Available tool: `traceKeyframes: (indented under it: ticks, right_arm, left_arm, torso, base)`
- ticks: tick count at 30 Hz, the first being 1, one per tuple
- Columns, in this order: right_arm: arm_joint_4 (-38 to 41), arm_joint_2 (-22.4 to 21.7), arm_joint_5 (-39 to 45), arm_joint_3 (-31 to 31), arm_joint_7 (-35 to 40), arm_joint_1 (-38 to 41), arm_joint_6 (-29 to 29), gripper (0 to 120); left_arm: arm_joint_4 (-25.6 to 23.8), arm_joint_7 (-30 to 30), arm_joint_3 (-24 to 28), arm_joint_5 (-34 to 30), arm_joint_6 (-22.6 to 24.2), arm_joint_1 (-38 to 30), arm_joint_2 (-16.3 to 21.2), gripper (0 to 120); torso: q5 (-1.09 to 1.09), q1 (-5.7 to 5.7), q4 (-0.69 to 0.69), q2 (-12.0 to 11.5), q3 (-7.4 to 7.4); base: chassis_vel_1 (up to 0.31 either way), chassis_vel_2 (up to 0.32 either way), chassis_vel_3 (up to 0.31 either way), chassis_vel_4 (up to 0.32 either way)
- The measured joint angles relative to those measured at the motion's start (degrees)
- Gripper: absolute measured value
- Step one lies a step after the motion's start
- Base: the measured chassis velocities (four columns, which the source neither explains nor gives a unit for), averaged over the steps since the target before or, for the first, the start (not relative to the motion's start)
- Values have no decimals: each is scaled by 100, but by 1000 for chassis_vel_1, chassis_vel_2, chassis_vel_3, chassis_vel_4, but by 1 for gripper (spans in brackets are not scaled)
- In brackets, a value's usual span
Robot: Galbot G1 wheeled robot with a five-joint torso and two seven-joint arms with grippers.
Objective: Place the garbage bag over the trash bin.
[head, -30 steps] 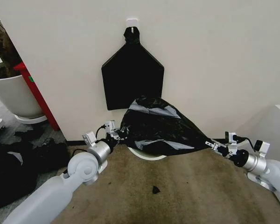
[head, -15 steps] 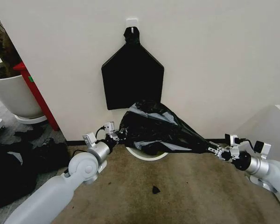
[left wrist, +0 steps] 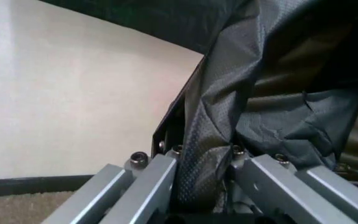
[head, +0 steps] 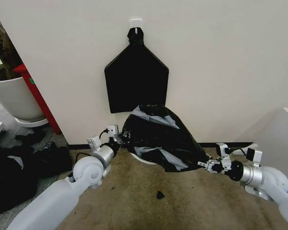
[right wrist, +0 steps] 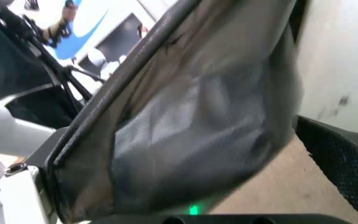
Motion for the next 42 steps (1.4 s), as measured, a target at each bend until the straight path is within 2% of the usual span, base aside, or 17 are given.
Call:
traceKeyframes:
  ticks: [8, 14, 19, 21, 24, 25, 30, 40, 42]
  right_arm:
    - [-172, -2, 41, 46, 586, -2, 17, 100]
    - [-165, -13, 29, 262, 657, -126, 26, 100]
    - [-41, -17, -76, 806, 644, -467, 59, 100]
    - [291, -17, -46, 1155, 729, -750, 61, 100]
    - [850, 20, 145, 1488, 1253, -1142, 57, 100]
    - [850, 20, 145, 1488, 1253, -1142, 57, 100]
    - [1159, 120, 280, 1390, 2162, -1109, 34, 100]
    - [677, 34, 315, 1281, 2348, -829, 39, 100]
    - [366, -10, 240, 1281, 2265, -768, 50, 100]
  left_arm:
    - [-131, -30, -116, -107, -16, 7, 74, 1]
    - [-123, -130, -127, -144, -32, 6, 62, 1]
    - [-112, -287, -142, -193, -41, -9, 34, 1]
    - [-70, -373, -145, -188, -45, -13, 19, 1]
    - [-34, -426, -146, -173, -46, -15, 7, 1]
    - [-34, -426, -146, -173, -46, -15, 7, 1]
    - [-64, -431, -129, -163, -45, -17, 14, 1]
    - [-165, -341, -147, -188, -34, 8, 68, 1]
    - [-218, -285, -159, -235, -33, 30, 78, 1]
  torso:
    - [2, 0, 0, 0, 0]
    - [0, 0, 1, 0, 0]
    - [3, 0, 0, 0, 0]
    - [0, 0, -1, 0, 0]
    - [0, 0, 0, 0, -1]
    - [0, 0, 0, 0, -1]
    - [2, 0, 0, 0, 0]
    - [1, 0, 0, 0, 0]
    - [0, 0, 1, 0, 0]
  base:
    - [0, 0, 0, 0]
    - [0, 0, 0, 0]
    - [0, 0, 0, 0]
    - [0, 0, 0, 0]
    - [0, 0, 0, 0]
    - [0, 0, 0, 0]
    - [0, 0, 0, 0]
    - [0, 0, 0, 0]
    - [0, 0, 0, 0]
